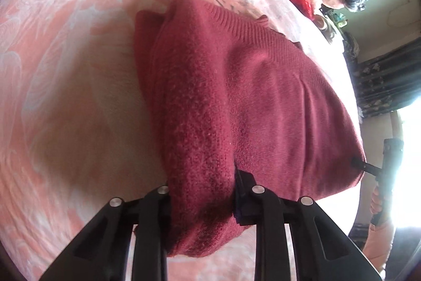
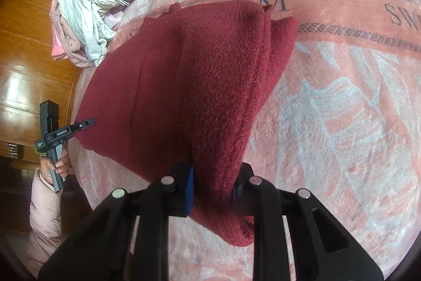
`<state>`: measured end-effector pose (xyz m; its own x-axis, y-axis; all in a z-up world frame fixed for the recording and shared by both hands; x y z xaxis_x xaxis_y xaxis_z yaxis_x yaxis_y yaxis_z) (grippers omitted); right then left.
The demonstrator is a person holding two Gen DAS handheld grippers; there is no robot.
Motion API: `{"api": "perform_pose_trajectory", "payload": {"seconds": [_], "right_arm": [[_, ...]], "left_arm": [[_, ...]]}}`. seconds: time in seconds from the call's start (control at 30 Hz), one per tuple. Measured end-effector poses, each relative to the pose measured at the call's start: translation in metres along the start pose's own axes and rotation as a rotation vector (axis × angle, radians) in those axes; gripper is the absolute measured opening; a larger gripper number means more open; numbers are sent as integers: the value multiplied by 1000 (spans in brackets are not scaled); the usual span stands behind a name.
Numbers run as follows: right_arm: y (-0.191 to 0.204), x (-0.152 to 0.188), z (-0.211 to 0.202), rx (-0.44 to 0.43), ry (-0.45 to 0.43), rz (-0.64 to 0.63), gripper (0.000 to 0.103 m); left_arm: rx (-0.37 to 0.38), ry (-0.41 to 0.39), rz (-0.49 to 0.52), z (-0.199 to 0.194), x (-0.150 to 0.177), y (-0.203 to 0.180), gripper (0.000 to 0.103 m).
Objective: Fold small clothes
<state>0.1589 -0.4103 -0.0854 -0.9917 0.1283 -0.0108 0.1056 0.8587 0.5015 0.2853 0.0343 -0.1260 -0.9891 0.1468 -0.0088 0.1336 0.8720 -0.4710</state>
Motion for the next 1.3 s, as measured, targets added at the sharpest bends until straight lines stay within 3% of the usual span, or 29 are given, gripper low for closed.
{"api": "perform_pose_trajectory", "payload": {"seconds": [0.3, 0.4, 0.63, 0.7, 0.8, 0.87, 0.97, 1.03, 1.23, 1.3], "right_arm": [[-35, 104, -23, 31, 74, 43, 20], [-54, 127, -4, 42, 106, 75, 21], [-61, 126, 19, 40, 55, 98, 32], [-60, 132, 13, 51, 42, 97, 46], [-57, 147, 1, 71, 17, 84, 54], [-58, 155, -3, 42, 17, 101, 65], [-66, 161, 5, 3, 43, 157, 63], [-74, 164, 16, -21, 69, 209, 52], [-82, 164, 28, -19, 85, 276, 30], [-79, 163, 29, 11, 93, 279, 28]], "left_arm": [[-20, 166, 108, 26, 76, -43, 25], [-112, 180, 182, 45, 94, -48, 26], [-184, 81, 188, 55, 98, -44, 45], [-225, 44, 191, 47, 101, -46, 52], [-289, -30, 182, 21, 107, -55, 53], [-306, -97, 166, 3, 103, -55, 57], [-325, -172, 161, -11, 99, -64, 57], [-329, -177, 181, -9, 101, -67, 57], [-436, -79, 213, 39, 91, -62, 60], [-371, -69, 153, 49, 87, -47, 64]]}}
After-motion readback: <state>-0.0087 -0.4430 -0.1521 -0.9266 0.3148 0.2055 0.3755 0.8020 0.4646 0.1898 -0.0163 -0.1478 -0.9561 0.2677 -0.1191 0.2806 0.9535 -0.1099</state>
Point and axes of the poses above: each gripper's, at about its wrist camera, not at the fingertips, and z roughly the way its jaws point, y to its left, x to its underside, the point moved 3 cm from there along z, roughly the way its jaws point, and after that the axes turned 10 degrees about y, right-handed, at the moved point
